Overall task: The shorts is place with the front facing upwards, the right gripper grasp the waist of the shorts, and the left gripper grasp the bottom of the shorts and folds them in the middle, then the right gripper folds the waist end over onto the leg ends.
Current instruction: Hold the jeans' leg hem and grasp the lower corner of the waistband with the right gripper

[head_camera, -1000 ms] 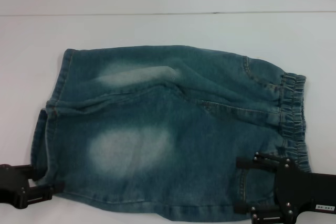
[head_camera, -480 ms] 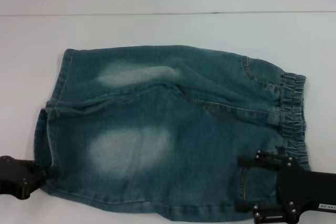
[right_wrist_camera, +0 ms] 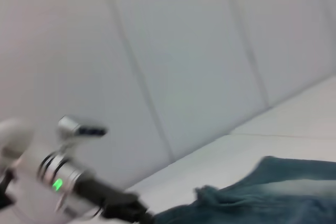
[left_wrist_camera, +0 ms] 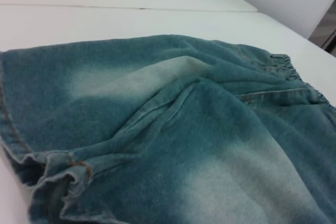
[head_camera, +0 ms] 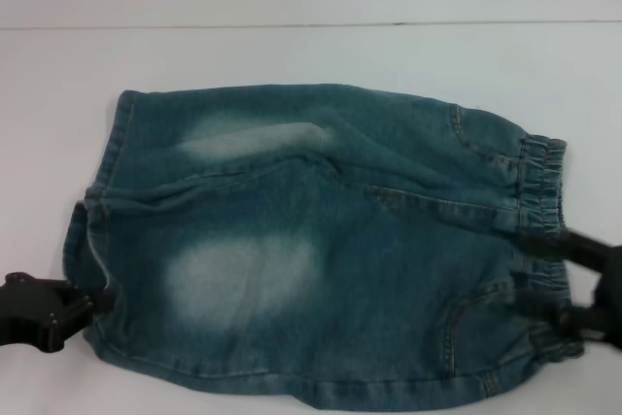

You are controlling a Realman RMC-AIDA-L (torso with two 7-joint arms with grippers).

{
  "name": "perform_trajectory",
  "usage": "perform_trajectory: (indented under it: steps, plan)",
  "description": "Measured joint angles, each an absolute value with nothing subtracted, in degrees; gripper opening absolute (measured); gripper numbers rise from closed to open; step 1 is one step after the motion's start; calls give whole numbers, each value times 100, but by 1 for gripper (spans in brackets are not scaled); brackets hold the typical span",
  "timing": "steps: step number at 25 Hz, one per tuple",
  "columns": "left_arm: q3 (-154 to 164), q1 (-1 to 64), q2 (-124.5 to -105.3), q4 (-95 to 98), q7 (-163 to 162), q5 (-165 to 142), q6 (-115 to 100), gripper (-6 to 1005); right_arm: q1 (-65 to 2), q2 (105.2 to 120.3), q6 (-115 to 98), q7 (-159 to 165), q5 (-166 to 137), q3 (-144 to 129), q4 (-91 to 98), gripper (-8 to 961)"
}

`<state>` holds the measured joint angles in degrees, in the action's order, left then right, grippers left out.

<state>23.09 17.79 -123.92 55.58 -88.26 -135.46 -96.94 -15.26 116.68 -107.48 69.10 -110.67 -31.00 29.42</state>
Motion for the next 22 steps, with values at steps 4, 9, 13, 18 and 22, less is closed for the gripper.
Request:
perform_trajectory:
  steps: [4, 9, 13, 18, 22]
  plan:
    - [2331, 1786, -12393, 5471, -8794, -13530, -9680, 46, -1407, 11546, -10526, 7820, -11076, -2707, 2985, 942]
    - [2341, 1791, -12393, 5428, -8778, -13524, -9626, 47, -1229, 11336, -10484, 9024, -11107, -2569, 3114, 941]
    - [2334, 1793, -12393, 5413, -8773, -13518, -9623, 48, -1225, 11035, -10364, 10712, -11314, -2474, 3093, 941]
    - [2333, 1793, -12393, 5414, -8771, -13517, -9623, 48, -1263, 10894, -10431, 11376, -11678, -2401, 3138, 941]
    - [2336, 1793, -12393, 5425, -8771, -13517, -9631, 48, -1326, 10830, -10429, 11745, -12093, -2385, 3334, 942]
